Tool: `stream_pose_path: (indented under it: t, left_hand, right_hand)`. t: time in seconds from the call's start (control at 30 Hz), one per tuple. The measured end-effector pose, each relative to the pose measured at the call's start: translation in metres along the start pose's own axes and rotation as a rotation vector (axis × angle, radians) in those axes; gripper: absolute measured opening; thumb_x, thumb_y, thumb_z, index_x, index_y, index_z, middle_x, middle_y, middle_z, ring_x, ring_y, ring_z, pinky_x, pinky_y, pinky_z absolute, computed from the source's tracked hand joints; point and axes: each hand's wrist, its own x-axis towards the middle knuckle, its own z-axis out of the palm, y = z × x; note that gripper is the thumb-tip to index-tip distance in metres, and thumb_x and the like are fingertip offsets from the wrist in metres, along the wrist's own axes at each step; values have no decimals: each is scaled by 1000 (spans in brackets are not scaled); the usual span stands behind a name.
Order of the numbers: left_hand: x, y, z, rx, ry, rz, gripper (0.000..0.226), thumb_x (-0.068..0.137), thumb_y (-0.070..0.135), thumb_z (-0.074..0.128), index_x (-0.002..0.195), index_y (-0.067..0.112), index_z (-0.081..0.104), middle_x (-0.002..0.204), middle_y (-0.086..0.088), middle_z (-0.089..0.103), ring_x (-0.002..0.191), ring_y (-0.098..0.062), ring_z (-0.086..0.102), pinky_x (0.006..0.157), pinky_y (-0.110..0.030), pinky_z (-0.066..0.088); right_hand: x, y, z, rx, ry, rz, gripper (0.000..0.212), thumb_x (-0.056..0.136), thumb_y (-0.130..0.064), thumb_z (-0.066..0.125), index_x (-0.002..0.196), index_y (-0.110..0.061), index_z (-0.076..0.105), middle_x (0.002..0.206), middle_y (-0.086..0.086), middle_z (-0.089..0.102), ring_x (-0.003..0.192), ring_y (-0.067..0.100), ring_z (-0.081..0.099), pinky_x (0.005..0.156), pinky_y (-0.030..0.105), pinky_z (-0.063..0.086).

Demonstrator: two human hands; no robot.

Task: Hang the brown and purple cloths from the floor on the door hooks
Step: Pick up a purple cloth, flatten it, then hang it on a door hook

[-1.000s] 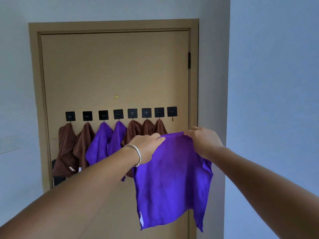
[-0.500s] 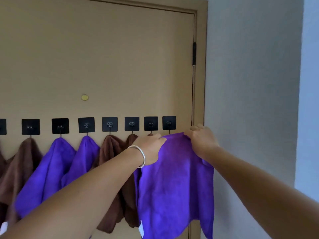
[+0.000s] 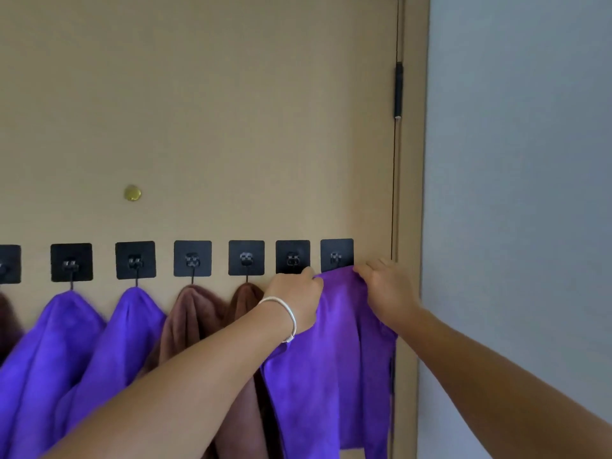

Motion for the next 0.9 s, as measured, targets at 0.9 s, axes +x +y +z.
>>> stream_pose_path:
  t: [0.9]
  left_hand:
    - [-59,82,62,88,113,120,19,64,31,69,79,22,76,73,7,65,68,-11,63,60,-21,49]
  right_hand:
    - [-109,-65,57,813,149,572,42,94,-29,57,134,-18,51,130,-5,54,118,11,50,100,33,45]
